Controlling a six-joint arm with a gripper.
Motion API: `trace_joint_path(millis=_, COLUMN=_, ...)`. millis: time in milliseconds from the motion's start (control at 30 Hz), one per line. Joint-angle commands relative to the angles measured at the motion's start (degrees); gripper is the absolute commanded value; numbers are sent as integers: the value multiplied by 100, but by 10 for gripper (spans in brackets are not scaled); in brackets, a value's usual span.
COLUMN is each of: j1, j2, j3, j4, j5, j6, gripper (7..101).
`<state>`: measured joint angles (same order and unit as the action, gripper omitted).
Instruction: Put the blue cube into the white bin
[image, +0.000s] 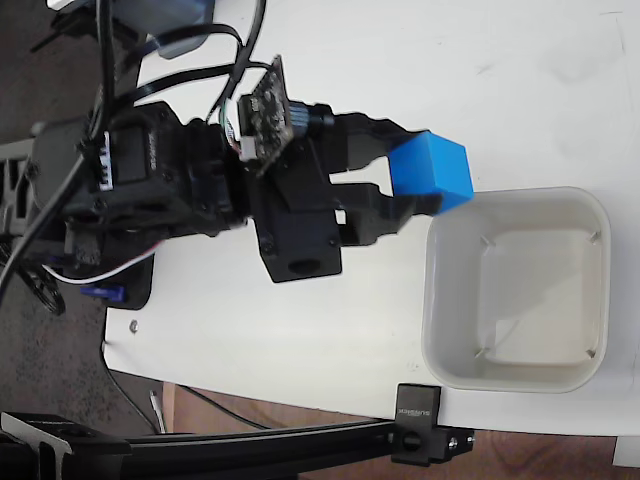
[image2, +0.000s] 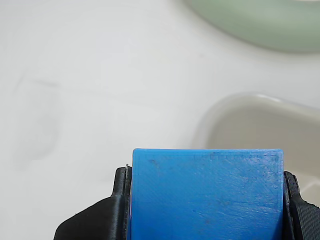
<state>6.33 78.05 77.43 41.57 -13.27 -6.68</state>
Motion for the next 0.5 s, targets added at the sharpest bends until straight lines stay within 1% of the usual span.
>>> trace_joint_path(millis=33, j1=264, j2=-26, j3=-598, j4=-255, j5=-114, j6=-79, gripper=538)
trace_joint_path(millis=133, j1=431, j2=-114, j3=-624, j4=-448, j5=-141, j6=-114, gripper=538)
trace_joint_path(millis=200, j1=501, j2=-281, j3=-800, j4=-448, j5=-141, j6=-167, gripper=538)
trace_joint_path(millis=267, j1=545, j2=-536, j3=-1116, j4=-281, j5=-132, j6=-246, gripper=540)
trace_joint_path(millis=433, j1=580, j2=-861, j3=-1538, j4=-88, j5=-97, j6=-308, gripper=573)
trace_joint_path(millis=467, j1=589, j2=-879, j3=-1573, j4=-44, j5=-97, j6=-316, gripper=586)
trace_joint_path(millis=500, j1=598, j2=-879, j3=-1582, j4=-9, j5=-97, j6=-325, gripper=626)
